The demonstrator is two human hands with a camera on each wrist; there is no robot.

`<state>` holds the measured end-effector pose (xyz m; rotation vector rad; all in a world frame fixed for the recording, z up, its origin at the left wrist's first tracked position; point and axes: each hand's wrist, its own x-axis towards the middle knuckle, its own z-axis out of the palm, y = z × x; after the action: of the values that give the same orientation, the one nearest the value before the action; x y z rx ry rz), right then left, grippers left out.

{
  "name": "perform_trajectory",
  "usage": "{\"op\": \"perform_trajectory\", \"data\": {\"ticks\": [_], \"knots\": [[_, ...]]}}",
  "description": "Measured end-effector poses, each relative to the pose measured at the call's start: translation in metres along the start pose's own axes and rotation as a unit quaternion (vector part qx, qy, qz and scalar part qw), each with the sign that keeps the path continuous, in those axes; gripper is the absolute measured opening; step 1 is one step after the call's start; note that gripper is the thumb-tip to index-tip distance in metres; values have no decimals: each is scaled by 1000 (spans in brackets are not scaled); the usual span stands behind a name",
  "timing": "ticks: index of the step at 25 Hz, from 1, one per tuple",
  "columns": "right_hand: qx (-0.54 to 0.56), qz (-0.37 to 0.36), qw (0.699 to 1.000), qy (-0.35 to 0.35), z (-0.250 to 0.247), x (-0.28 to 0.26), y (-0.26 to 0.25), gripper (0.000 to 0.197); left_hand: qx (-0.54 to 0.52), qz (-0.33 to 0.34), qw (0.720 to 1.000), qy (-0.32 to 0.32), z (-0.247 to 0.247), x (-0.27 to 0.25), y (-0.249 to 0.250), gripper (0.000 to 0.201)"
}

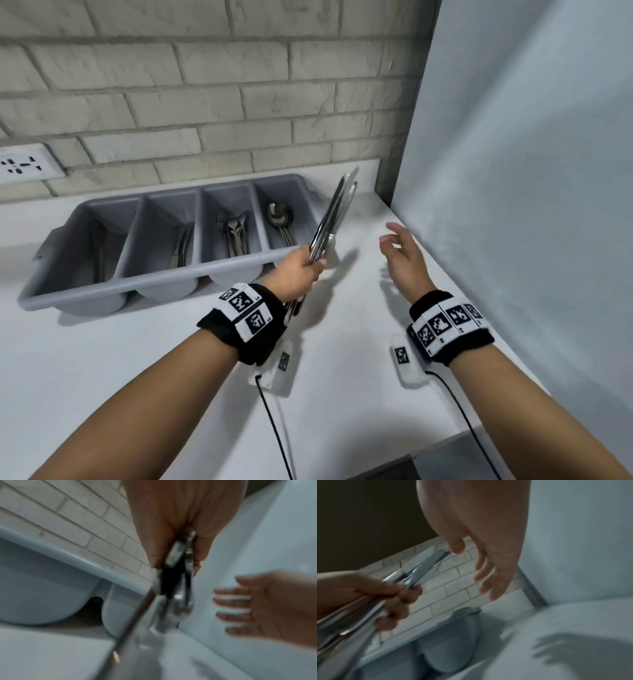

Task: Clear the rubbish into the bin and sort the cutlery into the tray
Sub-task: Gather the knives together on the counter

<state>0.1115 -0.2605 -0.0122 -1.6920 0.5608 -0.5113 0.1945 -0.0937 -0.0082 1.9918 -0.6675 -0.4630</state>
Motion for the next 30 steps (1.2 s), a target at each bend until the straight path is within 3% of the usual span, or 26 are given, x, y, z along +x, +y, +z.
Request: {"op": "perform_trajectory", "data": {"ticks": [1,3,5,7,10,16,19,25,30], "knots": [[33,64,995,-64,17,-5,-1,20,-76,-4,996,41,-10,2,4,11],[43,162,957,-237,53,-16,-1,39,-225,-17,968,106,-27,4,12,22],[82,229,907,-343,84,-26,-6,55,-352,-28,924,144,-43,4,21,24],[155,278,884,-341,107,-34,-21,60,-413,-19,892,183,-61,1,26,24],[197,303,889,-280,127,-34,-42,60,-415,8,884,216,-78,-4,21,23],[232,261,908,-233,153,-35,-59,45,-430,27,866,253,-83,-24,7,27],[206,233,915,-256,168,-39,-64,33,-451,-9,858,246,-92,-30,-1,24],[-33,93,927,-363,211,-40,-74,29,-358,-82,897,247,-138,-36,-21,19],[-28,125,912,-390,263,-36,-91,17,-325,-186,904,207,-197,-28,-41,19]]}}
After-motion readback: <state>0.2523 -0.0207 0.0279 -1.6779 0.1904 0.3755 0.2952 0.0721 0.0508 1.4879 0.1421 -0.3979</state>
